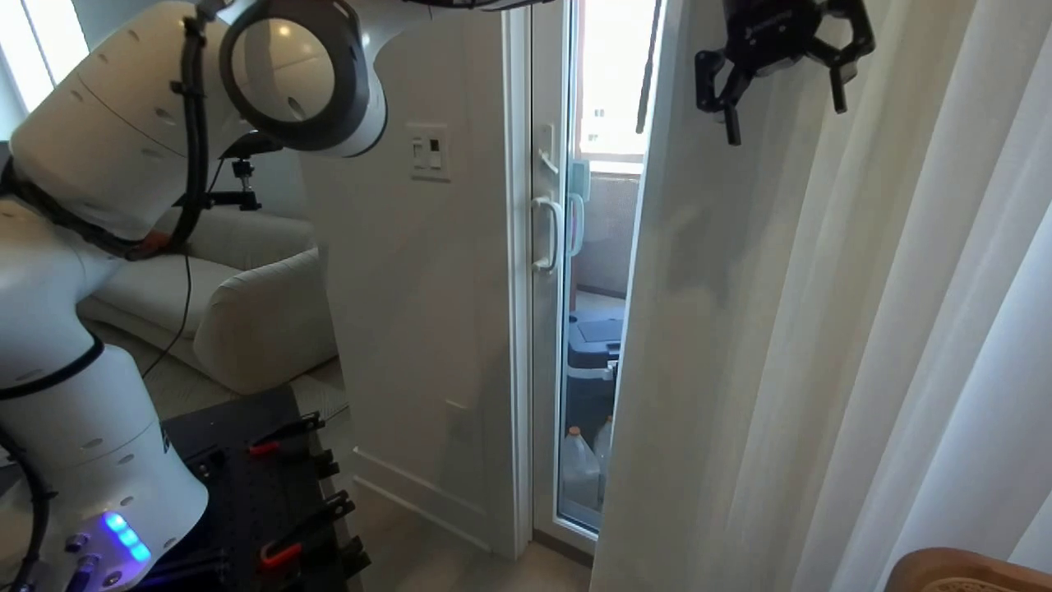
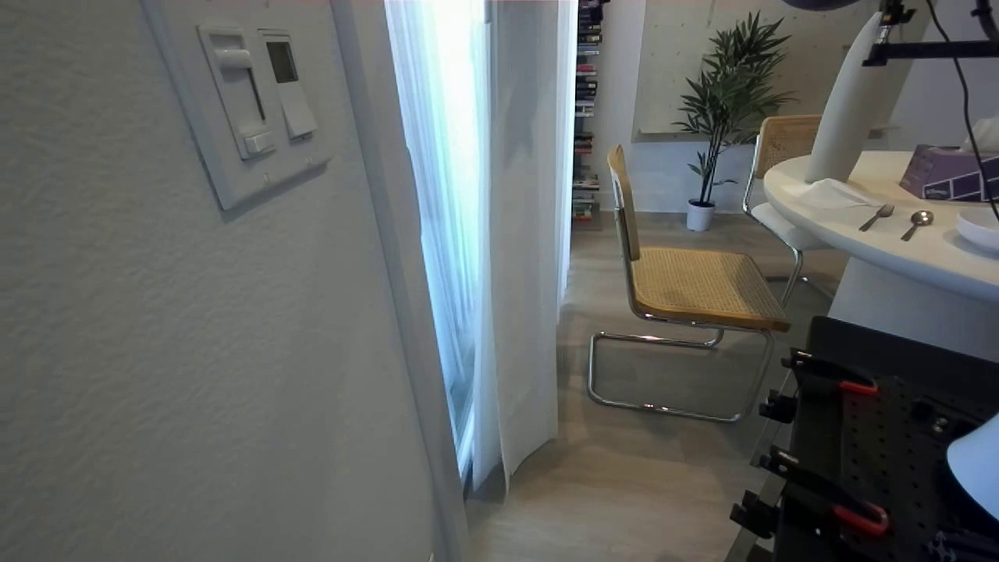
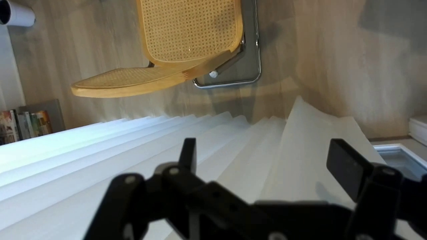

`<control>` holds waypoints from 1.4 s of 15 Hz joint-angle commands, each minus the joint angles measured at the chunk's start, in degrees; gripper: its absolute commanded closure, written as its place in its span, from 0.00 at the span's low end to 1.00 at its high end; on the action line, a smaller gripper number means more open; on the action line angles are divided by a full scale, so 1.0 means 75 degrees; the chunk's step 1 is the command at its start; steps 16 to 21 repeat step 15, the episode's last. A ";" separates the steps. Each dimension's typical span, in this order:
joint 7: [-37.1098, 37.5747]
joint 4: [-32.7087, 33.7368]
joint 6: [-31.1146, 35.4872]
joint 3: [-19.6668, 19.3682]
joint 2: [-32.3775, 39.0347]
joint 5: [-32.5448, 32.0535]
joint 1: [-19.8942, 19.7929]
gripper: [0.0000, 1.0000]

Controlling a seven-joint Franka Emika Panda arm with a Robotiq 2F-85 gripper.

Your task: Open the white curtain

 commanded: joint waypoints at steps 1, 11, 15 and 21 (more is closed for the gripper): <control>-0.0917 -0.0194 -0.0324 0.0038 -0.0416 -0.0078 -0.0045 0.00; -0.1587 -0.0154 -0.0514 0.0009 -0.0776 -0.0025 -0.0249 0.00; -0.1651 0.0222 -0.0676 0.0020 -0.0551 -0.0009 -0.0294 0.00; -0.1651 0.0222 -0.0676 0.0020 -0.0551 -0.0009 -0.0294 0.00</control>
